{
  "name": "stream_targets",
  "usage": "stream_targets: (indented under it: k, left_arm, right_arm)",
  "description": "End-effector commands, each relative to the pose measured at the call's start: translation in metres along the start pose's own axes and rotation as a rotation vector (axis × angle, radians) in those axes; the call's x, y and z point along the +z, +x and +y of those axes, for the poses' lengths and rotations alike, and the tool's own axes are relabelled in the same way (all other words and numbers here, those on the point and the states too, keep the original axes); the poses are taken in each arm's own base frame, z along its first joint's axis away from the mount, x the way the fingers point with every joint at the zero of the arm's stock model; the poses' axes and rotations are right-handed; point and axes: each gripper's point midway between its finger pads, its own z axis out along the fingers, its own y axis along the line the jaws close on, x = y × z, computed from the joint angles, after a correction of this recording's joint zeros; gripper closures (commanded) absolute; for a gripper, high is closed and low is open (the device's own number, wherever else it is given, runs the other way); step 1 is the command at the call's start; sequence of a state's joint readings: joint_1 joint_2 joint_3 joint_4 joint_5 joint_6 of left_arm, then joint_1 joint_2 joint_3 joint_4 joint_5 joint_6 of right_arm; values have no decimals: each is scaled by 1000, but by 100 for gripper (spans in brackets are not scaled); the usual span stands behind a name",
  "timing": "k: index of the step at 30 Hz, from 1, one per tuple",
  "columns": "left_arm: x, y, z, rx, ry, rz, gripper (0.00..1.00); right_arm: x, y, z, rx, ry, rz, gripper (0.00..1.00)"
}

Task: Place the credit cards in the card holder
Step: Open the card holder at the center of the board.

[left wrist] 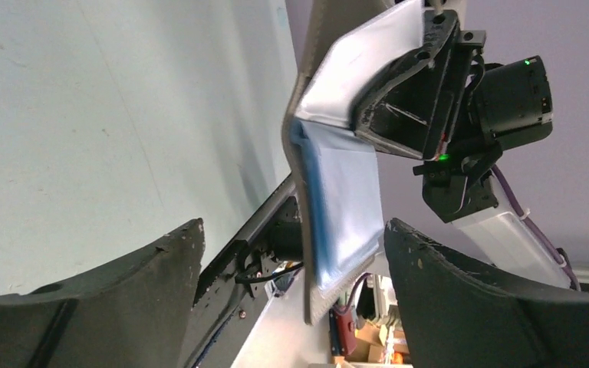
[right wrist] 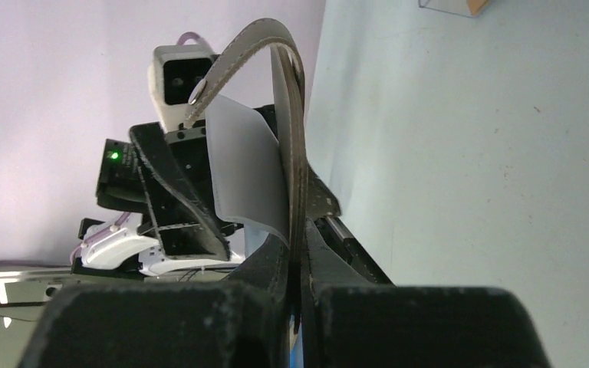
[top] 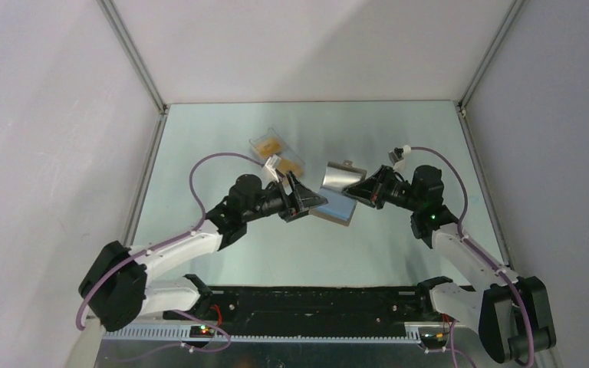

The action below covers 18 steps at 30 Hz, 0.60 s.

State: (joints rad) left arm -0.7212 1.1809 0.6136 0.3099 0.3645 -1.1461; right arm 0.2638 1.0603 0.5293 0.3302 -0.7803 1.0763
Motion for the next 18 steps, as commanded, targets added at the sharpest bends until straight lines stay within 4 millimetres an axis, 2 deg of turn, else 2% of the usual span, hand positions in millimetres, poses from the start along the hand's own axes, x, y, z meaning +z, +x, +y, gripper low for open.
stream_targets:
  k: [1,5,7,8,9,10,12,13,14,15,16,17,18]
  left_arm:
    - [6,-1,-38,10,157,41,12]
    - [15,0,-36,6,148,61,27]
    - [16,-2,-35,10,145,49,38]
    - [16,-4,-35,11,142,41,52]
    - [16,-5,-34,11,139,33,60]
    - [17,-6,-35,20,141,29,79]
    - [17,-6,-35,34,142,29,97]
    - [18,-6,-34,38,139,31,99]
    - [19,-6,-34,47,139,33,100]
    - [20,-4,-29,43,123,42,100]
    - [21,-5,-26,46,111,44,100]
    - [24,-2,-16,33,75,57,100]
    - [25,-3,-12,33,59,59,100]
  right_arm:
    - [-4,-7,27,-78,-78,-48,100]
    - [-3,-7,32,-66,-100,-43,100]
    - [-2,-6,31,-49,-96,-37,100]
    - [-2,-7,29,-42,-89,-37,100]
    - [-2,-6,24,-26,-71,-33,100]
    - [-1,-6,20,-27,-57,-37,100]
    - [-2,-7,6,-10,-3,-44,87]
    - [-3,-5,-7,10,46,-38,71]
    - [-5,-10,-14,16,76,-58,63]
    - [-9,-8,-24,11,111,-53,50]
    - [-13,-12,-30,7,139,-68,44]
    - [-17,-11,-34,-19,172,-61,33]
    - [-21,-14,-37,-40,194,-73,29]
